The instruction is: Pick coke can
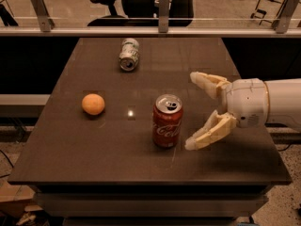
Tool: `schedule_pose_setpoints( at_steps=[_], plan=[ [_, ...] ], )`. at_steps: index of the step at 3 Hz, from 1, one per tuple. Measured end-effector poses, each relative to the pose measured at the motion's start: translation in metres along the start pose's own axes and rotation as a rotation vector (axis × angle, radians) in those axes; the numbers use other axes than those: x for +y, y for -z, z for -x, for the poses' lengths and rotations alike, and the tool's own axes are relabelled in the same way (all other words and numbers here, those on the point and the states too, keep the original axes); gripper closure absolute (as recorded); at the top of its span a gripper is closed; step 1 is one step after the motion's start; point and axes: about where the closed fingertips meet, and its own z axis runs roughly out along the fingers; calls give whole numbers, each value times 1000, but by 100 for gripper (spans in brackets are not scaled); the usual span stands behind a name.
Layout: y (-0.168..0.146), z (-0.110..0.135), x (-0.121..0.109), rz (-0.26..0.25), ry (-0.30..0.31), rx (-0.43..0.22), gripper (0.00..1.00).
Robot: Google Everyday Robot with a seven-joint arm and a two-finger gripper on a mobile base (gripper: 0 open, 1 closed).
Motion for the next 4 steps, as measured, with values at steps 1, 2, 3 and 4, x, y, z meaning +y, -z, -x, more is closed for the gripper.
schedule_pose_setpoints(
  at_steps=[1,2,3,4],
  plan=[
    [-12,3,6,53,2,-52,0],
    [-23,6,15,112,3,-103,0],
    [-32,7,23,151,4,-126,0],
    [-36,7,26,168,6,-132,0]
  ],
)
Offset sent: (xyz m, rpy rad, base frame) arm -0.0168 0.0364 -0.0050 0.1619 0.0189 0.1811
